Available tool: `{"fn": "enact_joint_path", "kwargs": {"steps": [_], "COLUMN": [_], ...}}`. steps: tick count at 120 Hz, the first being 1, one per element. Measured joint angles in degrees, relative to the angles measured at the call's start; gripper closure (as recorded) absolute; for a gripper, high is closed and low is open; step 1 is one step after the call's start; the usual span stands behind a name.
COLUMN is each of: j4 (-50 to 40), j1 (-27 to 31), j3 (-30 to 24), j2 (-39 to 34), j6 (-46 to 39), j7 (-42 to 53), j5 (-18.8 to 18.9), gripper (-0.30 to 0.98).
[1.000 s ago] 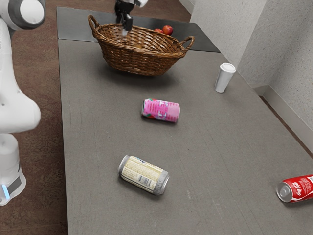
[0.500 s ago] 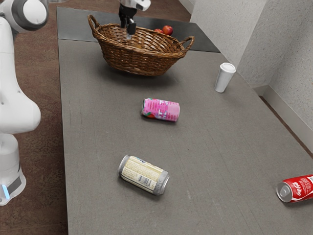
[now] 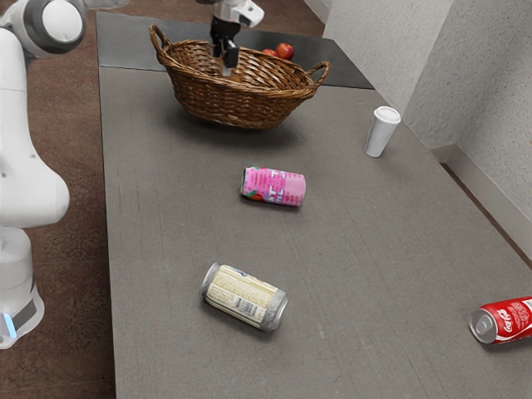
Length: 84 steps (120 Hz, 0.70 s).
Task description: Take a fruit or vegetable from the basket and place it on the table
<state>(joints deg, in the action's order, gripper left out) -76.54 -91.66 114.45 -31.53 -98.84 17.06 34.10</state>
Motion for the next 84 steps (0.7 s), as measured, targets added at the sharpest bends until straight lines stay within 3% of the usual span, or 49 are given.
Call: {"fn": "enact_joint_path", "kwargs": {"steps": [84], "j4": [-2.14], "j1": [-1.74], "j3": [1.13], "j2": [-1.24], "j6": [-0.12], "j7": [-1.14], "j5": [-0.25], "gripper": [0.02]}}
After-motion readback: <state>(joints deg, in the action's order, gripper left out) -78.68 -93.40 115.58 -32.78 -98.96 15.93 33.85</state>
